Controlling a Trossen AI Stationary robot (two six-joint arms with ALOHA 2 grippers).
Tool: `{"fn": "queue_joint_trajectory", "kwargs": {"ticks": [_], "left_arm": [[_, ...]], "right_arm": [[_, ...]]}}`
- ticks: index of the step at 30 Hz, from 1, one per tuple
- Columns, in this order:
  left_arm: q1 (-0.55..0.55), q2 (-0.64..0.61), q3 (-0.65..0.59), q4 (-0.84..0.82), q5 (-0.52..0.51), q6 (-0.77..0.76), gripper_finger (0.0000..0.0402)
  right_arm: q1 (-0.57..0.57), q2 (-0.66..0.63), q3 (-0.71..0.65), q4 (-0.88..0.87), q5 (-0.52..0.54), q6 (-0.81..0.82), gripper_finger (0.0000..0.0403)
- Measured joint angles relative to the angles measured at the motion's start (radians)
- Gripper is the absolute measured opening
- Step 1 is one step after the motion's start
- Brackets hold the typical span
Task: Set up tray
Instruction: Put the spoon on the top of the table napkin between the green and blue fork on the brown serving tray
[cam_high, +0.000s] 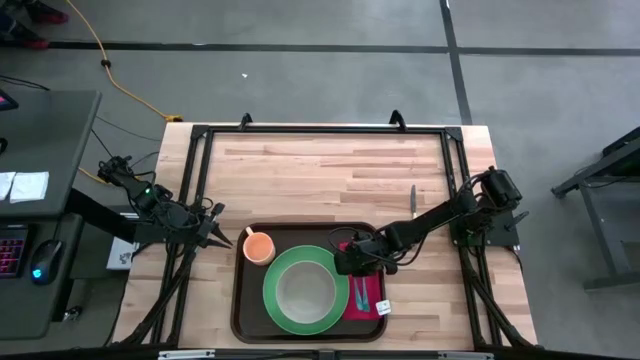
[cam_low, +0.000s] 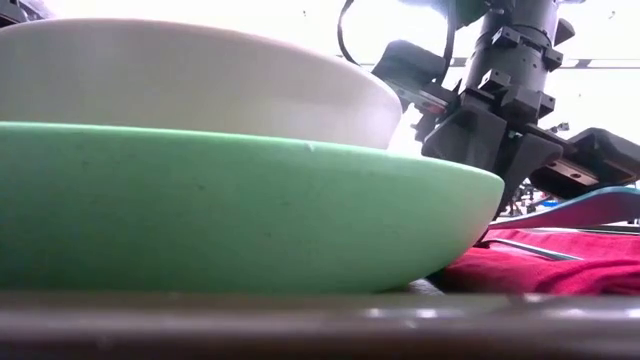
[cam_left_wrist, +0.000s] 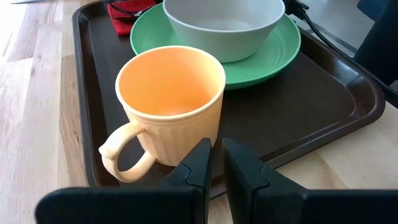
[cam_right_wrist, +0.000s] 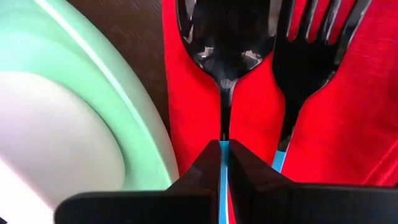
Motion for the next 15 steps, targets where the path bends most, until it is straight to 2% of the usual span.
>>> {"fn": "queue_joint_trajectory", "kwargs": {"ticks": [15], "left_arm": [[0.000,0.000,0.000,0.000,0.000,0.000,0.0072]], "right_arm": [[0.000,0.000,0.000,0.013,-0.029,0.007,0.0001]]}}
